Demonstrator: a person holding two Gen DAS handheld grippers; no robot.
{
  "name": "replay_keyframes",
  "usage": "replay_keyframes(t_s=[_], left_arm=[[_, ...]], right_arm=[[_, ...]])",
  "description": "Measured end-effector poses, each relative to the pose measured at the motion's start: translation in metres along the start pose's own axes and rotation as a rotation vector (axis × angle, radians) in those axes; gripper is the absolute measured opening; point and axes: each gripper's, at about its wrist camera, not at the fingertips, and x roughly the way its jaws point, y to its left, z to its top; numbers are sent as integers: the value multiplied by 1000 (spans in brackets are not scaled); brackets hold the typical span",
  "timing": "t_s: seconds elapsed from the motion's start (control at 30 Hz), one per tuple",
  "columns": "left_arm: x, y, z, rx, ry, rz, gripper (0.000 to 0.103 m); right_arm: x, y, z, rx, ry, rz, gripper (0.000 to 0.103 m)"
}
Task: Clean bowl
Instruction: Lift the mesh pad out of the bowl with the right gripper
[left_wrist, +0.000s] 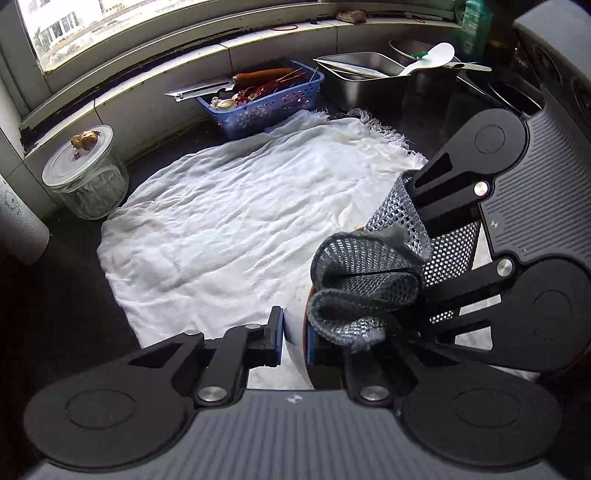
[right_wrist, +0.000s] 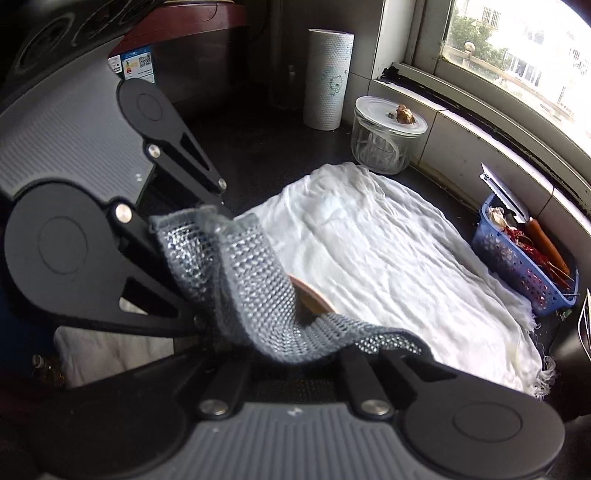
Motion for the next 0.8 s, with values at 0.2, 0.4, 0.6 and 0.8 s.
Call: replay_keyframes(t_s=[0.2,0.4,0.6,0.8], left_arm=[[-1,10,-18,-125,-37,14,12],[-3,11,-25,-139,-68,5,13],[-4,10,-27,-110,-74,-13,17],[-4,10,-29,-98,-72,-11,17]], right_arm=[[-13,9,-20,-30,-49,-32,54],[-21,18,-24,-16,-133,-86,56],[-3,24,-14,-97,-105,-94,56],[17,26,-14,-130,-77,-59,55]])
